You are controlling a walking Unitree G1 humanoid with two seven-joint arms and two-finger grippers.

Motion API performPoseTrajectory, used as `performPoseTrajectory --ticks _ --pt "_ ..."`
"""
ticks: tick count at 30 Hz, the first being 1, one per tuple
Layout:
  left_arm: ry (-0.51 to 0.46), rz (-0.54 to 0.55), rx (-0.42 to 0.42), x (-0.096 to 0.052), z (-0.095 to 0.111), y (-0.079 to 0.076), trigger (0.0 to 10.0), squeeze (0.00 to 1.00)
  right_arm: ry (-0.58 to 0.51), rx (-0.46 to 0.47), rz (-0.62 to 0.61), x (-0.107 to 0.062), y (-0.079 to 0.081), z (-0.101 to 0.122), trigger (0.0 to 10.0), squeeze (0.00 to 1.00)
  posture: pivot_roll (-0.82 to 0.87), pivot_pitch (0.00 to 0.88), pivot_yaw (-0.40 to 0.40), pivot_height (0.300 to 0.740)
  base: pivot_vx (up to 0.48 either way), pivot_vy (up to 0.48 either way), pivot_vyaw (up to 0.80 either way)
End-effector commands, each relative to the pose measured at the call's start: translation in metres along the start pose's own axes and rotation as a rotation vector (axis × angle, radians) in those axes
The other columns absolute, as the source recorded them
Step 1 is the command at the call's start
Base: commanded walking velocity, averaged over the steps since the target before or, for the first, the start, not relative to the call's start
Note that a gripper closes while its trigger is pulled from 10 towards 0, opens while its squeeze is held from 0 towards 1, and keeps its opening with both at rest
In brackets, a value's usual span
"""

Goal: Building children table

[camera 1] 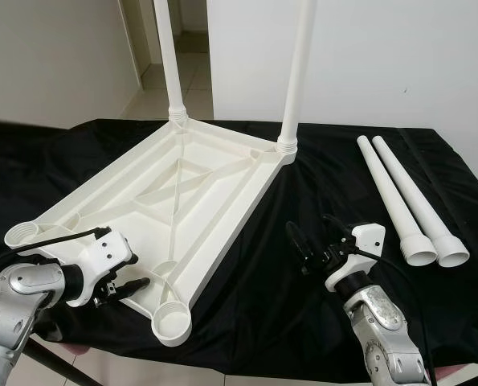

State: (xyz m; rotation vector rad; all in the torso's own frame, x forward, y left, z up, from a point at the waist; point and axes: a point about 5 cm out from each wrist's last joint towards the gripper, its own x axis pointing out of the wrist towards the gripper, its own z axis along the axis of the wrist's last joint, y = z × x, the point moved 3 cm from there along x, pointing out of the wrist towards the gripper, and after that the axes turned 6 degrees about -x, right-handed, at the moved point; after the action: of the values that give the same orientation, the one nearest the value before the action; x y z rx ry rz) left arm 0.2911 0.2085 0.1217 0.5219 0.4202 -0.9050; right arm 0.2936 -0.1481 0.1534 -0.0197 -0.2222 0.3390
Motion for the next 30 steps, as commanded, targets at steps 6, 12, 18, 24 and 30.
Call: performPoseTrajectory --ticks 6,12,18,24,30 --pt "-0.011 -0.058 -0.009 0.021 0.002 -0.015 10.0 0.0 -0.004 0.001 0.015 0.003 0.003 0.0 10.0 0.0 -0.01 0.02 0.046 0.74 0.0 0.0 0.0" --pt "-0.075 -0.088 -0.005 0.041 0.02 -0.026 10.0 0.0 -0.009 -0.004 0.009 0.004 0.0 0.001 10.0 0.0 -0.02 0.021 0.049 0.74 0.0 0.0 0.0" --pt "-0.117 -0.121 0.001 0.054 0.032 -0.036 10.0 0.0 -0.011 -0.006 0.003 0.004 -0.001 0.002 10.0 0.0 -0.03 0.022 0.049 0.74 0.0 0.0 0.0" --pt "-0.163 -0.144 0.002 0.066 0.046 -0.044 10.0 0.0 -0.012 -0.009 -0.001 0.004 -0.003 0.003 10.0 0.0 -0.03 0.029 0.05 0.74 0.0 0.0 0.0" --pt "-0.228 -0.13 -0.026 0.088 0.066 -0.051 10.0 0.0 -0.019 -0.002 -0.001 0.006 0.0 0.004 10.0 0.0 -0.04 0.035 0.047 0.74 0.0 0.0 0.0"
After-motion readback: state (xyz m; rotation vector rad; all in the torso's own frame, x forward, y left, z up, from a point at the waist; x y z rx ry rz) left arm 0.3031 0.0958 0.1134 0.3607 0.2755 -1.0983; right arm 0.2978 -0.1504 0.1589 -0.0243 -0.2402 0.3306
